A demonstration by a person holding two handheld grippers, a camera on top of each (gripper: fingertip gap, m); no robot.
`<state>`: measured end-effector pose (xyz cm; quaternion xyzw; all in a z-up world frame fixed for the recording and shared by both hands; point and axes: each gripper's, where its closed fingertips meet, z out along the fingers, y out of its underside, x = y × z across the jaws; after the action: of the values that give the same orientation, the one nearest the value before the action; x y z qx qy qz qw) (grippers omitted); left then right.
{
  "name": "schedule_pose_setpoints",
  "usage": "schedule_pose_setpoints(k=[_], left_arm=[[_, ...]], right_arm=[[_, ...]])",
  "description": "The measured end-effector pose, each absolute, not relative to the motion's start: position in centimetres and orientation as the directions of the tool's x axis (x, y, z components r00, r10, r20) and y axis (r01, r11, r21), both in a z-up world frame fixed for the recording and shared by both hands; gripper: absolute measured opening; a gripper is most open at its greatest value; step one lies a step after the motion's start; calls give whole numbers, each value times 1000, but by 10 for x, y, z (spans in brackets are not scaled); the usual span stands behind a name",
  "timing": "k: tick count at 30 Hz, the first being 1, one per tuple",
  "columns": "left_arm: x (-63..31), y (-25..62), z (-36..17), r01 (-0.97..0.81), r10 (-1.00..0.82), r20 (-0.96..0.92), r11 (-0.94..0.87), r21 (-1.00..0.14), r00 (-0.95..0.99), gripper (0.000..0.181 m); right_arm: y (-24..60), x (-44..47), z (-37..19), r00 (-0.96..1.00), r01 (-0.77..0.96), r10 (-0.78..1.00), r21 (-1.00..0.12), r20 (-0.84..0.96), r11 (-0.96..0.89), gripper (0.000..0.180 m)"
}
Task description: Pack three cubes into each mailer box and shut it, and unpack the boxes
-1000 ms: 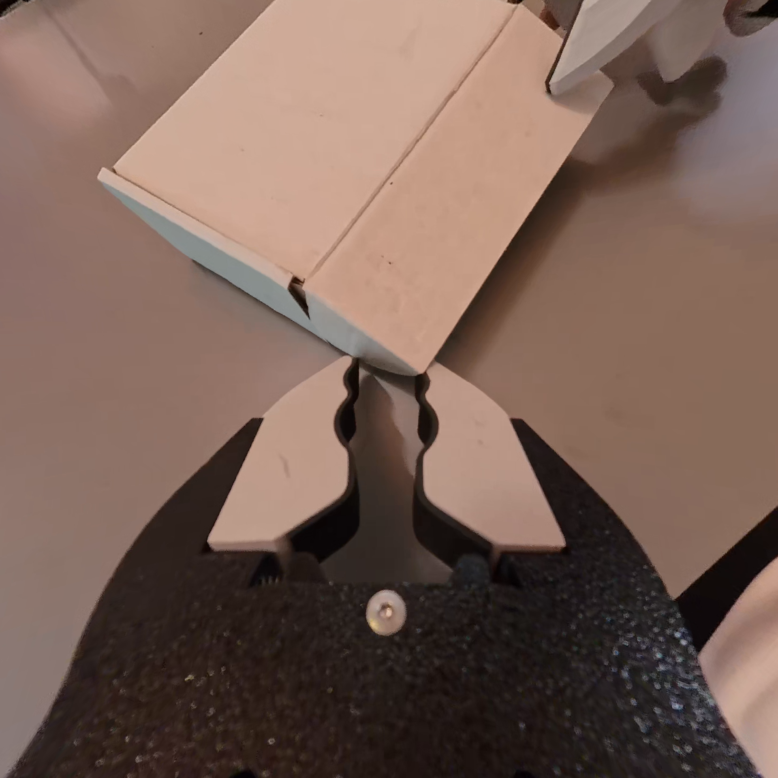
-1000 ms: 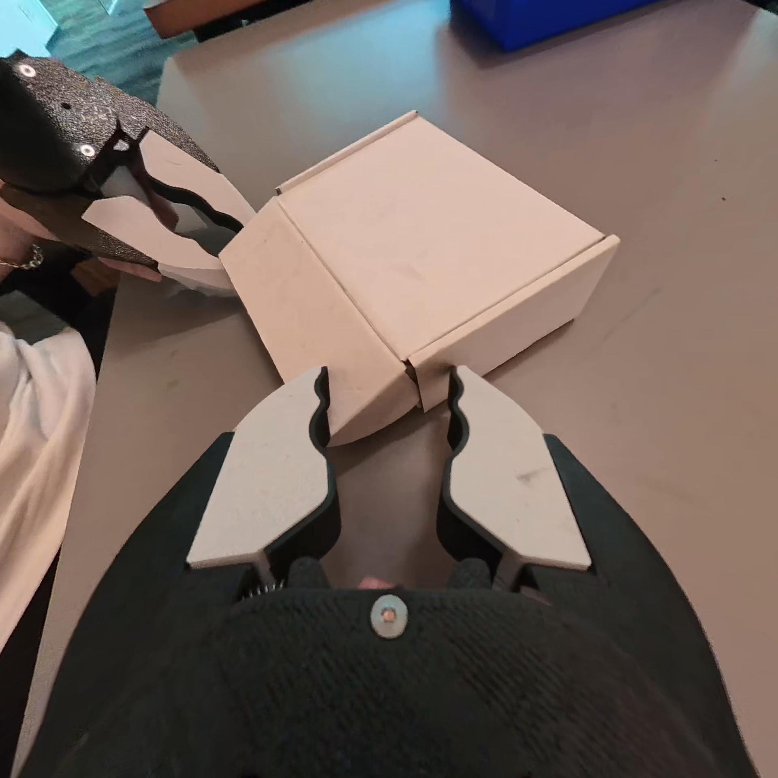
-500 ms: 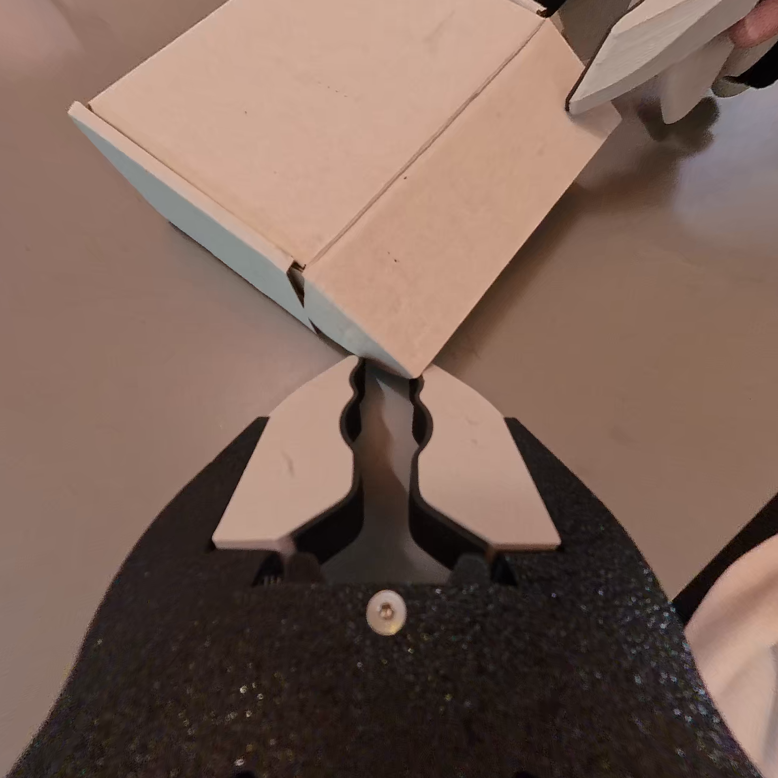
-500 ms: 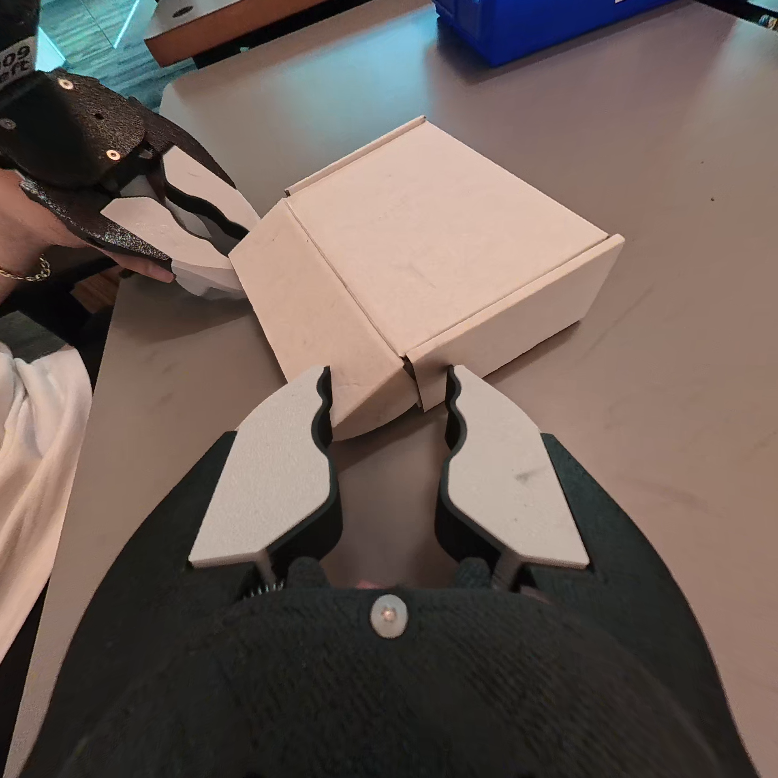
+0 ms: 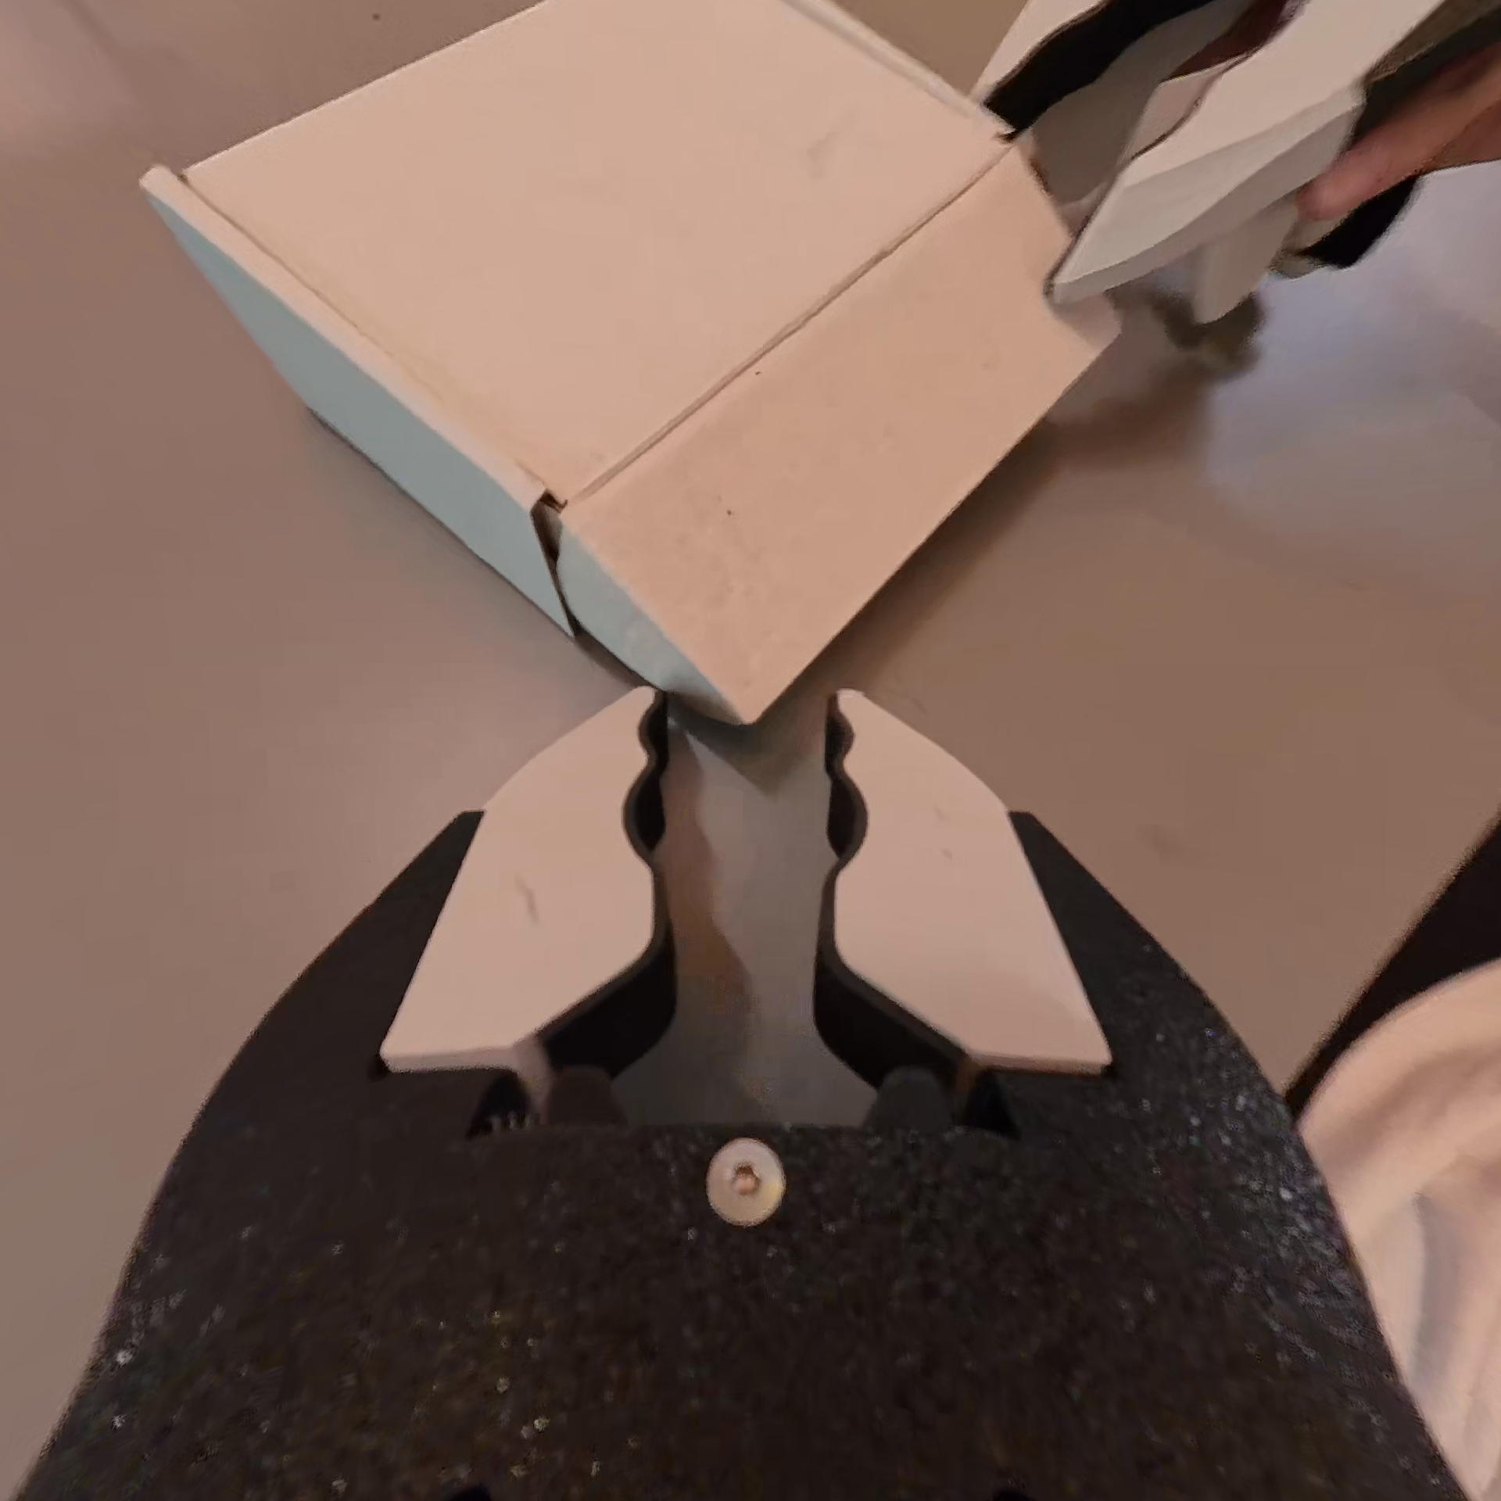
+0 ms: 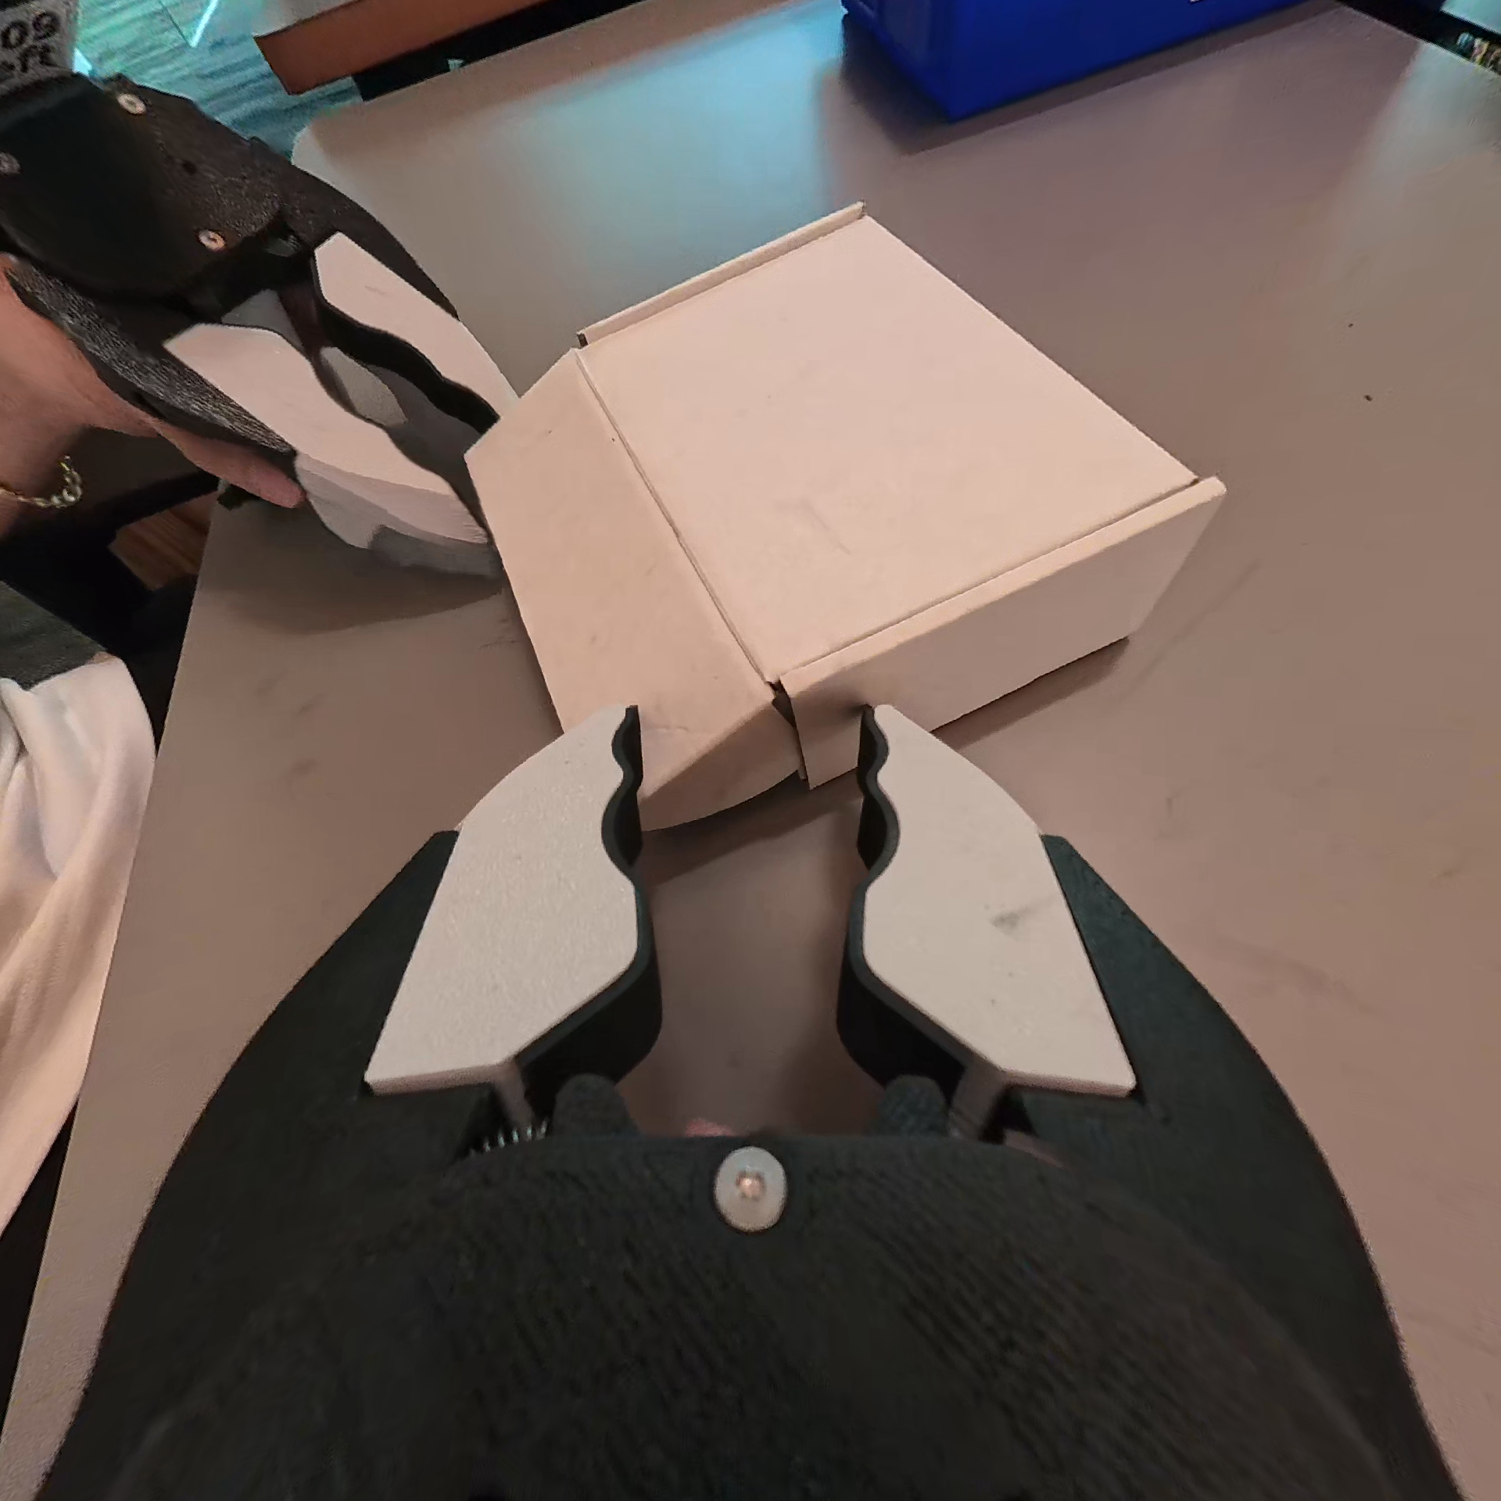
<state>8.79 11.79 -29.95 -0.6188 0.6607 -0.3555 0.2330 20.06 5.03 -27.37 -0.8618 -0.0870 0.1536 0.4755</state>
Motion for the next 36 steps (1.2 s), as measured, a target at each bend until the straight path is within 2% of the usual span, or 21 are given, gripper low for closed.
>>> schedule_pose_setpoints(k=[2, 6, 10, 13, 21, 26, 27, 28, 36], left_arm=[[82, 118, -295, -640, -964, 187, -26, -768, -186, 49], [81, 144, -278, -558, -968, 119, 26, -830, -222, 77], [97, 145, -271, -529, -931, 169, 30, -848, -324, 80], [108, 146, -278, -559, -909, 210, 31, -829, -361, 80], [115, 144, -283, -533, -864, 141, 163, -830, -484, 74], [118, 146, -284, -531, -868, 124, 176, -829, -481, 74], [120, 148, -284, -532, -874, 113, 181, -827, -473, 71], [123, 154, -287, -533, -893, 68, 203, -821, -444, 60], [126, 157, -289, -519, -904, -14, 258, -815, -428, 56]], right_arm=[[50, 201, -273, 940, 10, 294, -848, -172, -530, 52], [51, 201, -268, 942, 53, 311, -863, -123, -502, 65], [56, 204, -272, 940, 78, 321, -847, -113, -526, 73], [56, 203, -275, 933, 69, 331, -835, -140, -545, 74], [58, 202, -280, 917, 63, 364, -841, -164, -537, 73], [60, 205, -282, 917, 72, 367, -836, -159, -543, 69], [61, 206, -282, 919, 79, 365, -836, -151, -543, 68], [62, 208, -283, 926, 86, 354, -835, -134, -543, 62], [64, 211, -286, 940, 134, 334, -831, -65, -540, 57]])
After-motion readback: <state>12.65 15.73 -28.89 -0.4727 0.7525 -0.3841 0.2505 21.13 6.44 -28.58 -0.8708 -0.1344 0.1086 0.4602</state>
